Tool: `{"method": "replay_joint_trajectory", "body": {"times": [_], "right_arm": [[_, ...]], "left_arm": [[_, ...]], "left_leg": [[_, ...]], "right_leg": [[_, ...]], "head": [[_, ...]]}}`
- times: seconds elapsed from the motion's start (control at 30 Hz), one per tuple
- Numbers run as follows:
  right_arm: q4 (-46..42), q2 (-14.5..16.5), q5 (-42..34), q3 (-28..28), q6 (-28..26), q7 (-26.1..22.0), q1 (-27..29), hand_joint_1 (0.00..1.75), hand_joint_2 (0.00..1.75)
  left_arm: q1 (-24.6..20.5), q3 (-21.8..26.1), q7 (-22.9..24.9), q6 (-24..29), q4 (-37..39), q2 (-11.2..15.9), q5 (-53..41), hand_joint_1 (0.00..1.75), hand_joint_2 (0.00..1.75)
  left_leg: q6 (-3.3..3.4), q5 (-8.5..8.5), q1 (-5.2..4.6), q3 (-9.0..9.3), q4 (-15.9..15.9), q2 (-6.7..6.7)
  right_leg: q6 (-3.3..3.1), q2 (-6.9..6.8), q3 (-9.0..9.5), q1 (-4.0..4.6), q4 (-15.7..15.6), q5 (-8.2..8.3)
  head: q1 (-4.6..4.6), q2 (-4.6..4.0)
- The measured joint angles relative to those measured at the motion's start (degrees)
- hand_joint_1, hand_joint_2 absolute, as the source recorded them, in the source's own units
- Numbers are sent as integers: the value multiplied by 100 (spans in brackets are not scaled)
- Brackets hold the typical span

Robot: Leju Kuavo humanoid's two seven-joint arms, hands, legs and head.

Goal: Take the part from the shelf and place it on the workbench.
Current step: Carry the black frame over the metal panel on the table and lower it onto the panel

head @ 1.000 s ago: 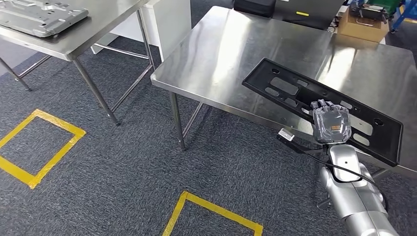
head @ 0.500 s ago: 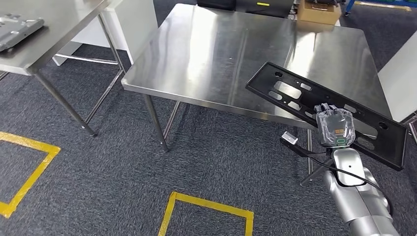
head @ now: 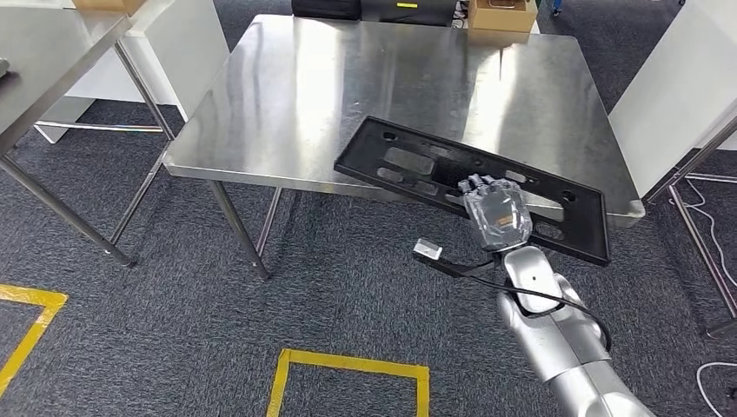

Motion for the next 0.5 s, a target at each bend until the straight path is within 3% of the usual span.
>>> {"method": "replay_joint_trajectory", "body": {"times": [0.13,0.5], "right_arm": [[-269,186,-2,431,157,-31,-19,175,175],[-477,388,-4,982,177,-44,-77,175,175]], "left_arm": [[-12,-19,21,-49,0,-12,-23,0,175],[-18,-20,-9,-153,0,11,-25,0,175]], "left_leg": [[-40,38,-48,5,-65,-13],[118,44,-147,-57,-24,-32]], "right_leg": [[4,-14,-24,55,15,-9],[140,-30,-27,-51,-34,48]], "head": [[5,0],[2,0]]}}
